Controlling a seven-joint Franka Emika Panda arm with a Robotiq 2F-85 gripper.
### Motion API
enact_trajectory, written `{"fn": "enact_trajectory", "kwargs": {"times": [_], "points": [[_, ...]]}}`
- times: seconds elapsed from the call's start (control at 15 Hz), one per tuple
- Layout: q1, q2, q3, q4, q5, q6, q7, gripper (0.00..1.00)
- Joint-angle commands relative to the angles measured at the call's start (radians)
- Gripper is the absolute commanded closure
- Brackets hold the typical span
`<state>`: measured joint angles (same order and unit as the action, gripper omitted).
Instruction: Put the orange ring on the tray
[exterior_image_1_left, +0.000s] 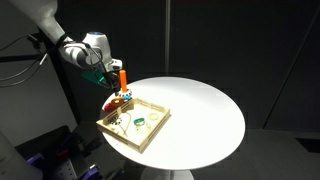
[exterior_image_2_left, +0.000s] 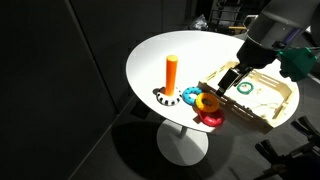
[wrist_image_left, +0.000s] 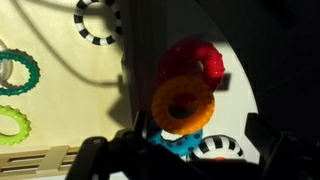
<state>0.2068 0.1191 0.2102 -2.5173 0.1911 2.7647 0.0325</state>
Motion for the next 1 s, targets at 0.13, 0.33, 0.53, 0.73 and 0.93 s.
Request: {"fn": "enact_trajectory", "kwargs": {"times": [0.13, 0.33, 0.53, 0.73, 0.93], "points": [[-0.007, 0.02, 0.008, 0.007, -0.003, 0.001, 0.002, 0.0], [-0.007, 0.02, 0.008, 0.007, -0.003, 0.001, 0.002, 0.0], [-0.002, 0.038, 0.007, 0.015, -0.014, 0.016, 0.006, 0.0], [0.004, 0.065, 0.003, 0.025, -0.038, 0.033, 0.014, 0.0], [0.007, 0.106, 0.002, 0.034, -0.063, 0.081, 0.007, 0.0]]}}
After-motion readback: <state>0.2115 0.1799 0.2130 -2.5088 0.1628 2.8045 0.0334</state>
